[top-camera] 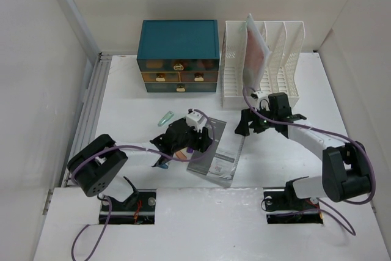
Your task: Organize the desk
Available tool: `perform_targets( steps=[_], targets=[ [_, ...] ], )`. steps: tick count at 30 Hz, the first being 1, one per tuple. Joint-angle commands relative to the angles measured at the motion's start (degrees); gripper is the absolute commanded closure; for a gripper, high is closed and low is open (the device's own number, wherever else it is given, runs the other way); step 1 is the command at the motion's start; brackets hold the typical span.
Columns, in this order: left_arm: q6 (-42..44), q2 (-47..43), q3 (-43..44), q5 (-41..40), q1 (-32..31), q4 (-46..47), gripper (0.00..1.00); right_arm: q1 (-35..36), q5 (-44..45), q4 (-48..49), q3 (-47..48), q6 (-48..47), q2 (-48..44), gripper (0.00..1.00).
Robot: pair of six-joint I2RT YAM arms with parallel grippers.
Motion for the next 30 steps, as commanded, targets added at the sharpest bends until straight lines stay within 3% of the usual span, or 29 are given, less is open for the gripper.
perform_targets(
  steps=[1,9,30],
  targets=[
    [0.15,0.74,3.08,-0.20,-0.46,2.69,0.43,-0.20,2.24,1.20,-0.26,0.76,0.77,0.03],
    [0.67,3.11,4.23,0.33,-0.46,2.69,0.47,-0.73,2.86,2.88,-2.11,1.28,1.30,0.04],
    [0.68,7.59,6.34,2.44,-0.99,3.22,0.63,-0.20,-6.10,6.92,-2.11,3.91,10.78,0.11]
  ],
)
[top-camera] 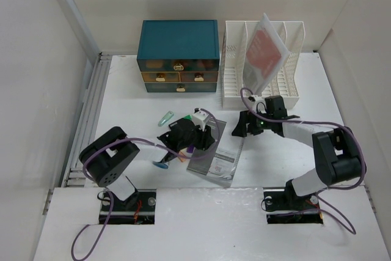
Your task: Organize the desk
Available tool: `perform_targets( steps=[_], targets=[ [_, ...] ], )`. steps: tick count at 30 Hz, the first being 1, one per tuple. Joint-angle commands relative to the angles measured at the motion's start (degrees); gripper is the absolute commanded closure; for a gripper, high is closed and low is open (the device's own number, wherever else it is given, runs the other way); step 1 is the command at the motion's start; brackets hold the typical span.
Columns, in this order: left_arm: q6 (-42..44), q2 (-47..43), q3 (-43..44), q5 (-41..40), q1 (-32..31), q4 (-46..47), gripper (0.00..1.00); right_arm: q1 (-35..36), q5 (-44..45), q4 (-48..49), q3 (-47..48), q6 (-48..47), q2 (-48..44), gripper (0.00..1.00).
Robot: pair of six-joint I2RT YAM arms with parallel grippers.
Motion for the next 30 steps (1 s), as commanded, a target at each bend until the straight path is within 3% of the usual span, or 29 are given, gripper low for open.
perform_targets(
  steps=[1,6,12,16,17,21,26,30],
  targets=[
    [0.57,1.03,2.67,1.44,-0.27,2.65,0.63,0.93,-1.50,-0.42,-0.08,0.68,2.64,0.13],
    [0.57,2.18,3.20,2.49,-0.27,2.65,0.69,2.08,-5.09,-0.42,1.06,0.69,3.26,0.14],
    [1.09,4.55,5.12,3.63,-0.27,2.65,0.71,3.84,-6.76,-0.42,1.59,0.69,3.26,0.23],
    [1.09,5.70,6.44,4.16,-0.27,2.65,0.71,4.37,-6.77,-0.42,1.59,0.16,1.50,0.41],
    [1.09,6.30,6.45,4.77,-0.27,2.65,0.71,4.37,-6.77,-0.42,1.59,0.16,0.98,0.54],
    [1.62,7.54,7.07,4.77,-0.27,2.65,0.73,4.37,-5.72,-0.42,1.59,0.16,-0.25,0.81],
    [1.62,7.54,7.59,4.77,-0.27,2.65,0.73,2.18,-5.71,-0.42,2.12,0.16,-2.45,1.00],
    [2.76,5.96,8.20,4.77,-0.27,2.03,0.70,0.76,-4.23,-2.08,3.35,-1.68,-5.70,1.00]
  ],
)
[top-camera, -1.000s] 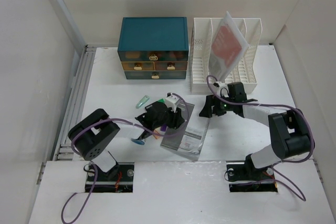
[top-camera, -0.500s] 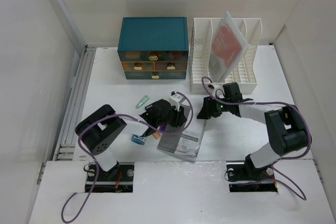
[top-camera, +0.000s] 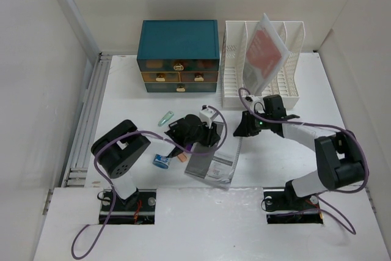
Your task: Organize the desk
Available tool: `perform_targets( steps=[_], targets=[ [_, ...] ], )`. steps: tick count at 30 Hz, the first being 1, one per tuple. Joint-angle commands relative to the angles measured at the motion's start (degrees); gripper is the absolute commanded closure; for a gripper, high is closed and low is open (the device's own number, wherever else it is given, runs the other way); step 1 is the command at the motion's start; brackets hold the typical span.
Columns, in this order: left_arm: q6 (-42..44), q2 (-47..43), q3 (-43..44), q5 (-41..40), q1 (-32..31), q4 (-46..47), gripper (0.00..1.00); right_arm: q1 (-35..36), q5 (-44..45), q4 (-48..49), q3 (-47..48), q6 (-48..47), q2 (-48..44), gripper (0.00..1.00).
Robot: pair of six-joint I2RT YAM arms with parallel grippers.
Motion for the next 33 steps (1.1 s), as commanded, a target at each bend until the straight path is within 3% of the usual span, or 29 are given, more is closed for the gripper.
perform_targets(
  steps=[1,10,18,27,33],
  targets=[
    [1.48,-1.38,2.04,0.10,-0.27,0.11,0.66,-1.23,0.89,-0.54,2.85,-3.43,-6.20,1.00],
    [2.52,-9.01,3.19,-2.71,-0.27,-4.72,0.37,-1.75,8.73,-10.53,7.85,-13.80,-16.42,1.00],
    [2.53,-20.97,3.19,-5.09,-0.27,-10.26,0.35,-1.75,6.00,-20.48,18.57,-23.20,-19.22,1.00],
    [1.04,-38.27,0.04,-7.99,-0.27,-18.43,0.35,-1.75,9.86,-21.19,28.59,-24.36,-26.79,1.00],
    [-0.72,-42.95,-3.41,-10.09,-0.27,-18.44,0.34,-1.75,15.82,-18.92,38.26,-24.98,-28.10,1.00]
  ],
)
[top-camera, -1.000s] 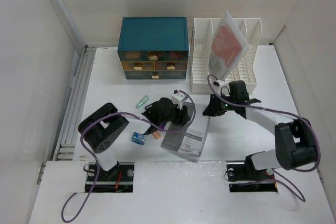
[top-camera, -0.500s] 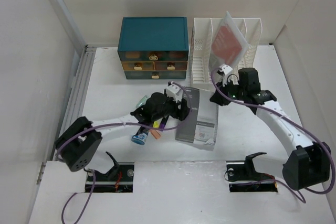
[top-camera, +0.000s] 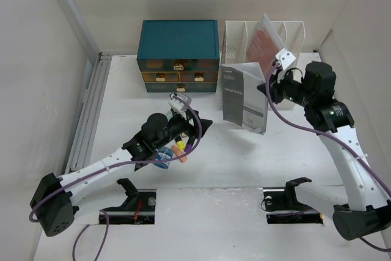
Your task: Organize the desk
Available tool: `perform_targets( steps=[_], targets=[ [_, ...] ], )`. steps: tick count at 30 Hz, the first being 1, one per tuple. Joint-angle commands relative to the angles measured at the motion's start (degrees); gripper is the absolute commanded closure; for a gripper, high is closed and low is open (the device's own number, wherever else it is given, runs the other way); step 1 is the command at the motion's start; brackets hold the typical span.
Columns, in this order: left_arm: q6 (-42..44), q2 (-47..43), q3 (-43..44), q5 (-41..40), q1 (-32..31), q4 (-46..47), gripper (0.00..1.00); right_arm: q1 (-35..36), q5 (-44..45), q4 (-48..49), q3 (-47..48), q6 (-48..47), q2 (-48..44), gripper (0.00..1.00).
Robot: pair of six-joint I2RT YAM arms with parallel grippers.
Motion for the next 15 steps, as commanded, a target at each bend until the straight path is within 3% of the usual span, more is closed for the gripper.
perform_targets(
  steps=[1,9,15],
  targets=[
    [-1.27,-1.36,-2.20,-1.84,-0.27,-1.13,0.34,-0.27,3.49,7.03,7.93,-0.34,-2.99,1.00],
    [-1.27,-2.51,-2.73,-1.84,-0.27,-1.13,0.34,-0.79,19.65,12.30,22.86,1.94,-1.68,1.00],
    [-1.27,-3.03,-3.26,-1.84,-0.27,-1.13,0.34,-2.81,32.48,15.73,28.77,1.24,-1.06,1.00]
  ],
)
